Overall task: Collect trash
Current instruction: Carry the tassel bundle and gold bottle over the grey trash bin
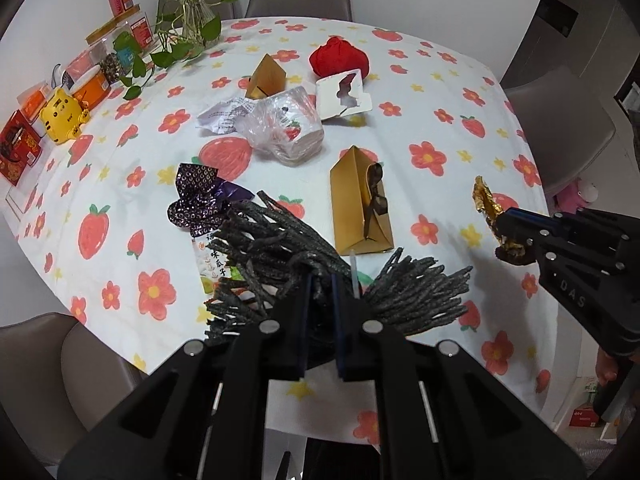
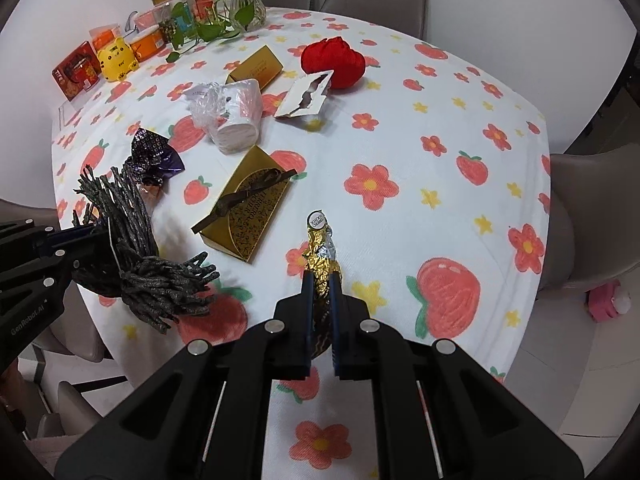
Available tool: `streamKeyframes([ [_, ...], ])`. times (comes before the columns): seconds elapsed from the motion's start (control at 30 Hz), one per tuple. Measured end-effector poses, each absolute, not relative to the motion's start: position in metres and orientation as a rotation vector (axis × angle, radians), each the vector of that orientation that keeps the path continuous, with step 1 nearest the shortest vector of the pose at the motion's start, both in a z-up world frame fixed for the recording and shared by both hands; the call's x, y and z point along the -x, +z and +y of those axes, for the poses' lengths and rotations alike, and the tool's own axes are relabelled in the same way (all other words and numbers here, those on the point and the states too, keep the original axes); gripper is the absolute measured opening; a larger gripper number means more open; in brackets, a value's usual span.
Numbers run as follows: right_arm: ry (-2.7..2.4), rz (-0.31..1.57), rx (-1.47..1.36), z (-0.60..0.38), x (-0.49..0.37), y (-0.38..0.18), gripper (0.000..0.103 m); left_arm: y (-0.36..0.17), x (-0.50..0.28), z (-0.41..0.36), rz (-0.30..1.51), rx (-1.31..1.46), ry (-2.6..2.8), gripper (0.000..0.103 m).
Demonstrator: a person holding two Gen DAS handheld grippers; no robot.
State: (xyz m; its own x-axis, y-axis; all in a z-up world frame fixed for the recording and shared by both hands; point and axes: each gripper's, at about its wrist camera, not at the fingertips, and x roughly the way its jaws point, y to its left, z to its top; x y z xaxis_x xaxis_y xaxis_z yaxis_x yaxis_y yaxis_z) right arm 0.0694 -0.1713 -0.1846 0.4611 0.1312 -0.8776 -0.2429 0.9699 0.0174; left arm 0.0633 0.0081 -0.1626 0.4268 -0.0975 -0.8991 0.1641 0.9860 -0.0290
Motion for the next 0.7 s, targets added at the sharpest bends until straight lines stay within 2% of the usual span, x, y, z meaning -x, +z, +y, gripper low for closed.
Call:
streamKeyframes([
  [0.27, 0.138, 1.037, 0.05, -0.191, -0.043, -0.16, 0.006, -0.131, -0.06, -0.019, 1.041, -0.153, -0.293, 0.01],
  [0.7, -0.177, 1.005, -0.166, -0.272, 0.028, -0.158, 0.006, -0.13, -0.049, -0.118, 0.985, -0.345, -0.614, 0.01],
])
